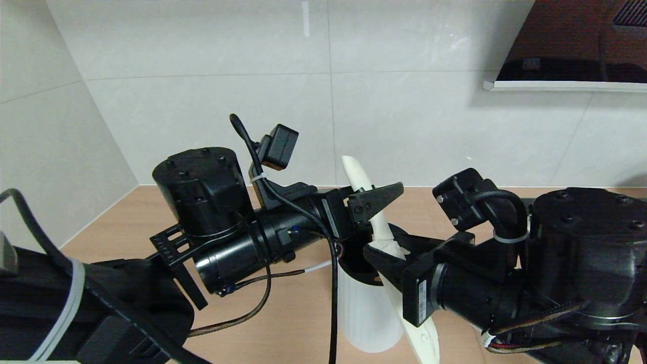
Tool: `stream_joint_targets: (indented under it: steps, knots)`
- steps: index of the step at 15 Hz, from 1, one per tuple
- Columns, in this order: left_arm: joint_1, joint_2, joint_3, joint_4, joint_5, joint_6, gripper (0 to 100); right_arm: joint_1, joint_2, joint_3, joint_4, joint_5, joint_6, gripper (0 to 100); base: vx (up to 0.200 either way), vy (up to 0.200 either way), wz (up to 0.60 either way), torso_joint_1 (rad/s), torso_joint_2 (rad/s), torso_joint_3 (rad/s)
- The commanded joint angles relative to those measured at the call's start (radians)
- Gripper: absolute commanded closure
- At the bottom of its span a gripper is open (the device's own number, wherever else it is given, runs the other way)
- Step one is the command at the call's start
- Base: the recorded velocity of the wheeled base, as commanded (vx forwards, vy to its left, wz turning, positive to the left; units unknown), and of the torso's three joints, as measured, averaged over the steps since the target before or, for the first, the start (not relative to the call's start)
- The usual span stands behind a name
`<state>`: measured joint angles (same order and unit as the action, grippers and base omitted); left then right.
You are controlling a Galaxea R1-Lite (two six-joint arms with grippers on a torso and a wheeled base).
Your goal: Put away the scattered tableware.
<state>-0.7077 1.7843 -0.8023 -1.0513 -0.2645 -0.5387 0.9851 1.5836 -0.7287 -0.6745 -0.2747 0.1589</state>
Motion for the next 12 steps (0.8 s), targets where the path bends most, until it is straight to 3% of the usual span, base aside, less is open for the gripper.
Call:
stream_joint_targets:
  steps: [1,8,9,12]
  knots:
    - [-0.007,0.004,0.0,0.0,0.001,0.0,0,0.003,0.012,0.0,0.0,0.0,0.001,100,0.0,0.0,0.0,0.0,0.0,0.0]
    - [-0.013,0.03,0.0,0.0,0.039,0.042,0,0.003,0.029,0.006,-0.002,0.002,0.001,100,0.0,0.0,0.0,0.0,0.0,0.0]
    - [-0.013,0.035,0.0,0.0,0.039,0.042,100,0.003,0.029,0.006,-0.002,0.0,0.001,100,0.0,0.0,0.0,0.0,0.0,0.0]
    - [-0.013,0.037,0.002,0.0,0.037,0.043,100,0.003,0.027,0.006,-0.004,-0.001,-0.001,100,0.0,0.0,0.0,0.0,0.0,0.0]
